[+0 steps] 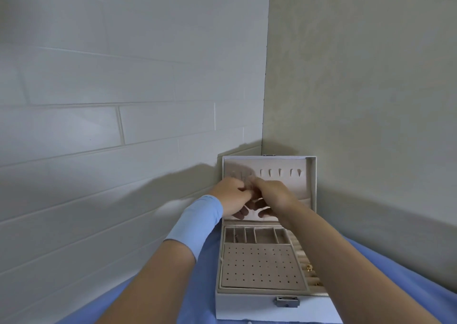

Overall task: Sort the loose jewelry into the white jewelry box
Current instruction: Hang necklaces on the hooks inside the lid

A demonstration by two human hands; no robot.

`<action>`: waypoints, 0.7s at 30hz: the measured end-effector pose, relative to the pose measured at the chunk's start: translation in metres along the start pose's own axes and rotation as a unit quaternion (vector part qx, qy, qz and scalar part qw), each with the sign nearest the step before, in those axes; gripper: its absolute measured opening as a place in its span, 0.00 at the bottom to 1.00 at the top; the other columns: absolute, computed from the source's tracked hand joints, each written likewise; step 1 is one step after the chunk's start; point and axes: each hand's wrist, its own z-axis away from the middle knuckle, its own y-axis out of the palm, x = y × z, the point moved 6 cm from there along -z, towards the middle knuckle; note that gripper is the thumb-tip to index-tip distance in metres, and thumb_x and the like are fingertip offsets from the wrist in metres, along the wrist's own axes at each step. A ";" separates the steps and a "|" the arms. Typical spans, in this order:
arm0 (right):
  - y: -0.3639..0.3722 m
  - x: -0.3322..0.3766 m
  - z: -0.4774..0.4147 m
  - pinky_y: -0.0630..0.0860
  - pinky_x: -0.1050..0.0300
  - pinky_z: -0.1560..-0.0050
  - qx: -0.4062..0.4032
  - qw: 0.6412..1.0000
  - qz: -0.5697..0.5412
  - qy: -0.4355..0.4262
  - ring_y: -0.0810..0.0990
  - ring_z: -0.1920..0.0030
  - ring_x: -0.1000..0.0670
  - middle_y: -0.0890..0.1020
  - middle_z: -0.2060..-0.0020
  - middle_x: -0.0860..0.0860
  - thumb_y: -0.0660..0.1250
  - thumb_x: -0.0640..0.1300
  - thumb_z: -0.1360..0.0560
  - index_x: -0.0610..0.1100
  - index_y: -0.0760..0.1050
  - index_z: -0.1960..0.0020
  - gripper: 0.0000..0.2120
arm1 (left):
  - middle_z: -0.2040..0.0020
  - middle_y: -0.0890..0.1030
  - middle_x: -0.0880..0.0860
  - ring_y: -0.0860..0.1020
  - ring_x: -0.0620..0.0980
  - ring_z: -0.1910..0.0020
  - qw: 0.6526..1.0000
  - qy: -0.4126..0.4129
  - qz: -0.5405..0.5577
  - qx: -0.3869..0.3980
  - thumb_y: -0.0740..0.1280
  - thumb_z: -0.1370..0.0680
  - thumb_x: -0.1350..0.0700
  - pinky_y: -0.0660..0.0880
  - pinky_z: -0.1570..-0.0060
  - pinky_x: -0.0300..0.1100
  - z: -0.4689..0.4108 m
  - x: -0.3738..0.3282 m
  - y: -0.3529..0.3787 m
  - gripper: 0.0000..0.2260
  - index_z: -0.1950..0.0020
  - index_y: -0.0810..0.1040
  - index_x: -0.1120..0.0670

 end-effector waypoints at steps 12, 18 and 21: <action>-0.019 0.030 0.015 0.79 0.57 0.52 -0.063 0.981 0.140 -0.116 0.83 0.54 0.54 0.87 0.58 0.51 0.70 0.44 0.24 0.44 0.86 0.58 0.08 | 0.48 0.84 0.52 0.84 0.49 0.57 0.999 0.003 -0.015 -0.033 0.64 0.22 0.54 0.80 0.66 0.40 0.015 -0.001 0.012 0.09 0.45 0.82 0.51; -0.032 0.031 0.019 0.74 0.61 0.56 -0.069 0.979 0.142 -0.132 0.77 0.62 0.57 0.82 0.63 0.56 0.70 0.47 0.23 0.47 0.85 0.58 0.08 | 0.57 0.86 0.43 0.77 0.44 0.65 0.999 0.005 0.032 -0.028 0.65 0.21 0.52 0.70 0.67 0.36 0.021 -0.002 0.014 0.06 0.50 0.82 0.50; -0.032 0.018 0.021 0.73 0.61 0.65 -0.035 0.984 0.157 -0.077 0.75 0.67 0.54 0.82 0.65 0.51 0.65 0.45 0.21 0.45 0.85 0.56 0.10 | 0.58 0.86 0.45 0.78 0.43 0.67 0.999 0.008 0.019 -0.046 0.66 0.21 0.51 0.70 0.72 0.31 0.020 0.000 0.009 0.07 0.50 0.83 0.51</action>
